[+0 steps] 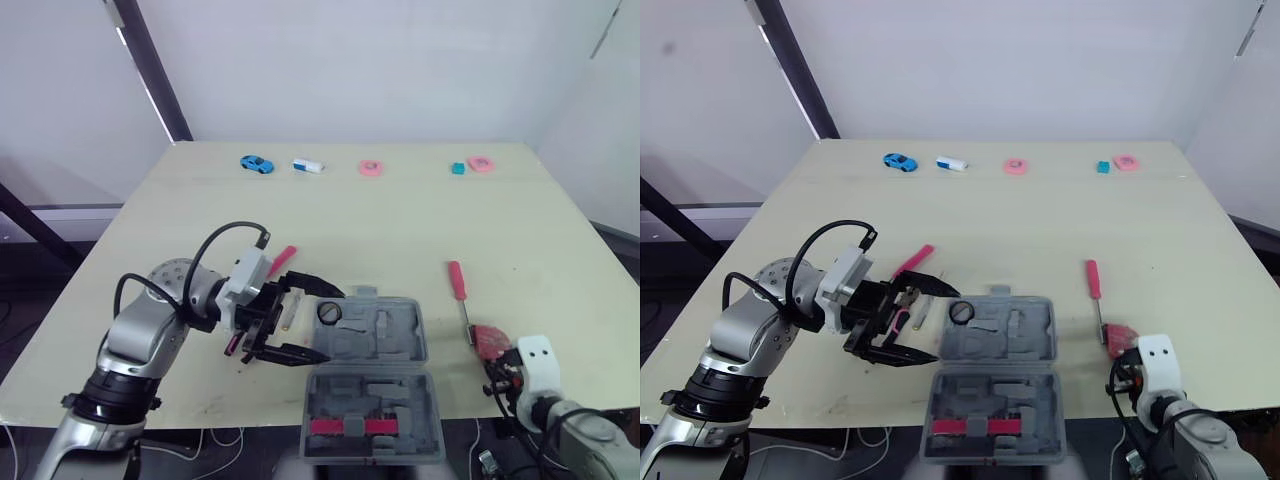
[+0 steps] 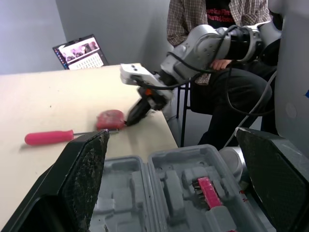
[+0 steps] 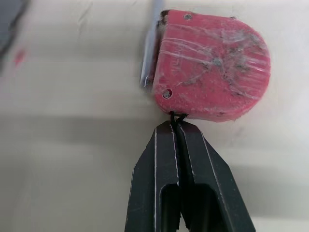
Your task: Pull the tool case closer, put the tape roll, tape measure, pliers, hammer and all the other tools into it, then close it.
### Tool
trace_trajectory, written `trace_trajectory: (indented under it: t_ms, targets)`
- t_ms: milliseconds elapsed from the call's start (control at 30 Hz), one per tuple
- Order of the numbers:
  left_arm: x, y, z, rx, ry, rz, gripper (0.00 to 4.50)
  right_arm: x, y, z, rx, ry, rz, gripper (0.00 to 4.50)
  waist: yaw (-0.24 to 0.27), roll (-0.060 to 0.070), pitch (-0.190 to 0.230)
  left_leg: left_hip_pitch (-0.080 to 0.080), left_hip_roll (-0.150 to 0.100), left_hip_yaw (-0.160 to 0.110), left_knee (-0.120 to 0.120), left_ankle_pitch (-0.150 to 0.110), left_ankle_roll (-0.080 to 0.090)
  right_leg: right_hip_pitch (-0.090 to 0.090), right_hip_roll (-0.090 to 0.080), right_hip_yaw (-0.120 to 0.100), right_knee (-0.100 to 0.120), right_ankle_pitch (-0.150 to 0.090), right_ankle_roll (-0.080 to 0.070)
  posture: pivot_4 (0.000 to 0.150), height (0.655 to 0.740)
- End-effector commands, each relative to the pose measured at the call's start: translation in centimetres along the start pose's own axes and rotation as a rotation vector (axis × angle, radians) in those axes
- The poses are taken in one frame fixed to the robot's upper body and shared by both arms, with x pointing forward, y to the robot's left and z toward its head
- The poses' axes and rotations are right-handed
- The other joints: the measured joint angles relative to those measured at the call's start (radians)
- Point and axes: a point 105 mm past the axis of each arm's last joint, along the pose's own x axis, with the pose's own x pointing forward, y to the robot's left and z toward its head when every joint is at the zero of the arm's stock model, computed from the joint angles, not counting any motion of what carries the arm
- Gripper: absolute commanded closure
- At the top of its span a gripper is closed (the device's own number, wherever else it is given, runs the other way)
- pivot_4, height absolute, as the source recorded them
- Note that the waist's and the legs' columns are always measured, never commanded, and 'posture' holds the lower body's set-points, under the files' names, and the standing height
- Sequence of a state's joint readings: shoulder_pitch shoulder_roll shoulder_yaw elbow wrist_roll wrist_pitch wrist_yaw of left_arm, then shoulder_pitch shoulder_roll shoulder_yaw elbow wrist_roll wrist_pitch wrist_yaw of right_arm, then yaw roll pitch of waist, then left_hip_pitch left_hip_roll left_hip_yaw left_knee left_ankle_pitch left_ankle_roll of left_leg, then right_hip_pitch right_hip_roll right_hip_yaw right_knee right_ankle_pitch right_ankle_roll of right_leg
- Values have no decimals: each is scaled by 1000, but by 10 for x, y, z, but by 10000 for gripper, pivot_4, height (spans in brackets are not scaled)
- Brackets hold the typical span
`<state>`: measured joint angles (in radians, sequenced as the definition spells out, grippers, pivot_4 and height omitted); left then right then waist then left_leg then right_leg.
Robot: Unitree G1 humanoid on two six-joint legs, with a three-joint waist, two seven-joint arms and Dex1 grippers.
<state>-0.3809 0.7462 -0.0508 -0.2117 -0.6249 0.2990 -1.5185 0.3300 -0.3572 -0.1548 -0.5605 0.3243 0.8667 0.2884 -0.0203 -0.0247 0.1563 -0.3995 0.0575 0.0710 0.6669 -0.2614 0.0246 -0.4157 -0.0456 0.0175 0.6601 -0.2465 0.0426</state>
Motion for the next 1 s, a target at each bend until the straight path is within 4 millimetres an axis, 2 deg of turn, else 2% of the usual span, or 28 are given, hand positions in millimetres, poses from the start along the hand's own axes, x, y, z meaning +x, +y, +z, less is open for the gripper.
trace_trajectory:
  t_ms: [33,167,533,633,700,833,867,1000]
  targets:
    - [3,-6,9,33,-14,-54,0,-10,10,-2,8,13,29,44452,4,0,0,0,0,0,0,0,0,0,0,1,0,-1,1,1500,7400]
    - [3,-5,9,35,-15,-50,0,-15,14,-4,6,29,36,44452,9,0,0,0,0,0,0,0,0,0,0,0,0,-1,1,1500,7400]
    - [5,-3,6,36,-21,-38,0,-18,8,-1,-30,47,28,44452,9,0,0,0,0,0,0,0,0,0,0,0,0,-1,1,1500,7400]
    - [5,-3,6,35,-22,-38,0,-22,7,2,-40,42,41,30808,9,0,0,0,0,0,0,0,0,0,0,0,0,-1,1,1500,7400]
    - [4,-3,5,33,-21,-36,0,-25,5,2,-48,49,48,19643,9,0,0,0,0,0,0,0,0,0,0,0,0,-1,1,1500,7400]
    - [3,-2,3,32,-19,-34,0,-31,1,5,-54,60,62,1646,9,0,0,0,0,0,0,0,0,0,0,0,0,-1,1,1500,7400]
    - [3,-2,3,32,-18,-35,0,-35,0,6,-59,68,71,263,9,0,0,0,0,0,0,0,0,0,0,0,0,-1,1,1500,7400]
    - [2,-2,4,32,-26,-40,0,-49,-8,11,-100,91,101,263,9,0,0,0,0,0,0,0,0,0,0,0,0,-1,1,1500,7400]
